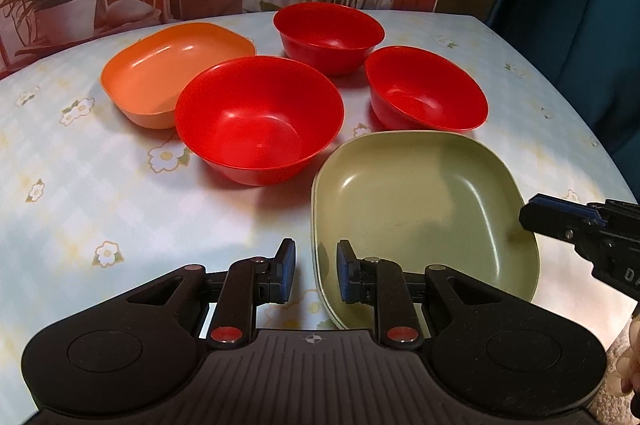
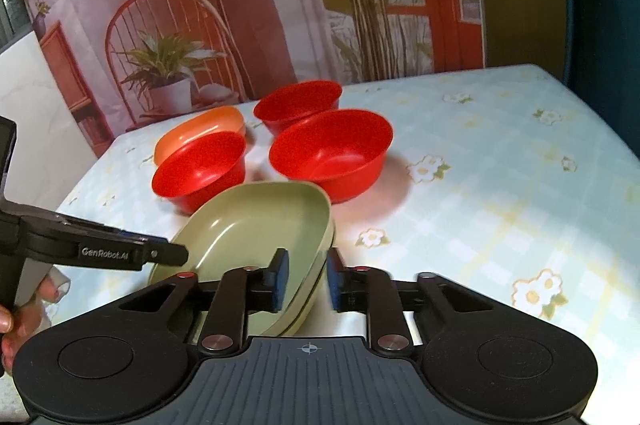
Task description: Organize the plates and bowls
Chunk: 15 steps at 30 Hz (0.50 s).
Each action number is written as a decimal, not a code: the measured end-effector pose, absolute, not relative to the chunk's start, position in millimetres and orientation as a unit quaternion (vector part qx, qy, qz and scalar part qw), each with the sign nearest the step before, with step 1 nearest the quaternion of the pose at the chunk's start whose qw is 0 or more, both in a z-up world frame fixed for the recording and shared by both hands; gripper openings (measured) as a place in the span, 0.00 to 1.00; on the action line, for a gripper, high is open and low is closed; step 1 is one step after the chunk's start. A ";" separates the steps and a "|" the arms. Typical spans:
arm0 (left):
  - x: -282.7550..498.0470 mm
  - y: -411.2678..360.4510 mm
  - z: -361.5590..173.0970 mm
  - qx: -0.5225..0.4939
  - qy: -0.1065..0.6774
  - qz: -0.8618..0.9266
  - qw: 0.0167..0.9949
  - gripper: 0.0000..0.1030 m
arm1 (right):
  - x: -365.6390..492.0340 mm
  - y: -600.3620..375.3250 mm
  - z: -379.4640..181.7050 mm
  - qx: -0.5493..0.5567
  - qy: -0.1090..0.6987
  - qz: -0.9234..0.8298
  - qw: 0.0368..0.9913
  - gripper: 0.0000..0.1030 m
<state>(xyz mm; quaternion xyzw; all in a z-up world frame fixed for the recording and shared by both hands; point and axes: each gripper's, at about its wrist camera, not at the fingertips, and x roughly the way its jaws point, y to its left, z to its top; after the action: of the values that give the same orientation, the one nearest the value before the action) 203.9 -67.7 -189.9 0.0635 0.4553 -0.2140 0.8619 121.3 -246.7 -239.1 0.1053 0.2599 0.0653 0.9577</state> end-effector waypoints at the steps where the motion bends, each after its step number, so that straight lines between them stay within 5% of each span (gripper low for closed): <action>1: 203.7 -68.1 -190.2 0.063 0.456 -0.215 0.862 0.22 | 122.3 -247.3 -239.2 0.103 0.259 0.067 0.958 0.07; 15: 198.8 -67.1 -192.6 0.048 0.460 -0.219 0.859 0.22 | 130.1 -250.1 -250.3 0.115 0.277 0.068 0.952 0.08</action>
<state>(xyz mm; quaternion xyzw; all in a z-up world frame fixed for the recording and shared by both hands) 198.8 -67.1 -192.6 0.0478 0.4603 -0.2186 0.8591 130.1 -250.1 -250.3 0.1150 0.2767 0.0677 0.9516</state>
